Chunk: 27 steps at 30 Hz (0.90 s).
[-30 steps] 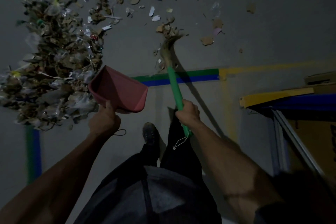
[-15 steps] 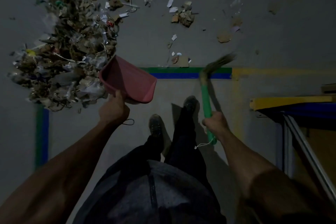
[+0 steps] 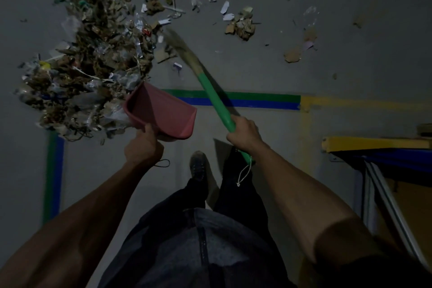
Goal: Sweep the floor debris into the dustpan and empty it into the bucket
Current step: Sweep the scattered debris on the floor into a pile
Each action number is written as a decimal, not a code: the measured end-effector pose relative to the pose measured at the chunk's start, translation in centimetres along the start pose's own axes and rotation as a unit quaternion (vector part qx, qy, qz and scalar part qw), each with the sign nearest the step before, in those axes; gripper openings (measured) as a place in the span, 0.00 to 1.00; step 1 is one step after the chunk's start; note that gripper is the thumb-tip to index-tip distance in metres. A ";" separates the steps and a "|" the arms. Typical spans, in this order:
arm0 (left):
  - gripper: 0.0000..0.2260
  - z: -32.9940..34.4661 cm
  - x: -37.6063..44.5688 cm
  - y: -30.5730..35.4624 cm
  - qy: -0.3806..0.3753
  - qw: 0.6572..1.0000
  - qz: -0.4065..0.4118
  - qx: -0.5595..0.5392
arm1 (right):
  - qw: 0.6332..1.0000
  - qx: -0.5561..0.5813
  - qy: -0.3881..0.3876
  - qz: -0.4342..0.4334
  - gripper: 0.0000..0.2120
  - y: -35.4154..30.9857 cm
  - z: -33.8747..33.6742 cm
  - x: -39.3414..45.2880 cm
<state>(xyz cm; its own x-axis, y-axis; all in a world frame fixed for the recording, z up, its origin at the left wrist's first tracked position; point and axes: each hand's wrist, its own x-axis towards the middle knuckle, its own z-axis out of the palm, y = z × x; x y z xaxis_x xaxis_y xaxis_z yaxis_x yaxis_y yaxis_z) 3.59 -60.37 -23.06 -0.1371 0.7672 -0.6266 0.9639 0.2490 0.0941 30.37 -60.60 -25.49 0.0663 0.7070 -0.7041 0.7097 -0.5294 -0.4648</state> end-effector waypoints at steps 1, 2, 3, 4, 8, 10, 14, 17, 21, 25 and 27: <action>0.24 -0.2 0.1 0.7 0.004 1.000 0.001 -0.005 | 1.000 0.012 0.020 0.000 0.21 0.6 -0.8 -0.3; 0.24 -0.4 0.3 1.5 0.008 1.000 0.002 -0.010 | 0.999 0.029 0.038 0.003 0.23 1.3 -1.7 -0.5; 0.24 -0.6 0.4 2.3 0.010 1.000 0.003 -0.017 | 0.997 0.048 0.055 0.010 0.23 2.1 -2.5 -0.7; 0.24 -0.8 0.7 3.3 0.008 1.000 0.004 -0.024 | 0.995 0.068 0.073 0.020 0.22 3.0 -3.2 -0.8; 0.22 -1.9 2.3 7.7 -0.006 0.999 0.023 -0.046 | 0.975 0.139 0.152 0.086 0.22 6.4 -6.6 -0.6; 0.23 -2.1 3.4 10.1 -0.022 0.997 0.066 -0.038 | 0.958 0.174 0.185 0.130 0.25 8.4 -8.3 -0.1; 0.23 -2.2 5.4 15.4 -0.019 0.995 0.092 -0.037 | 0.910 0.263 0.227 0.226 0.24 13.4 -12.2 2.5; 0.22 -2.0 6.8 19.2 -0.010 0.995 0.096 -0.031 | 0.864 0.316 0.257 0.297 0.21 17.0 -15.4 4.8; 0.24 -1.5 8.7 23.0 -0.006 0.995 0.093 -0.031 | 0.837 0.304 0.272 0.364 0.16 21.6 -19.5 7.6; 0.24 -0.8 10.1 24.9 -0.008 0.993 0.117 0.015 | 0.852 0.276 0.227 0.383 0.19 24.0 -21.7 10.5; 0.24 -0.4 10.6 25.1 -0.008 0.993 0.112 0.028 | 0.891 0.224 0.183 0.349 0.19 23.3 -21.7 11.9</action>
<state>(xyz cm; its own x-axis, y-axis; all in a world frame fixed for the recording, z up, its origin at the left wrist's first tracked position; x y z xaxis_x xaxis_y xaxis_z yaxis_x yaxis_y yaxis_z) 26.22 -45.75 -27.01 0.0858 0.7904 -0.6066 0.9809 0.0395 0.1903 62.93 -54.35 -33.00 0.6650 0.1945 -0.7211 0.0605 -0.9763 -0.2076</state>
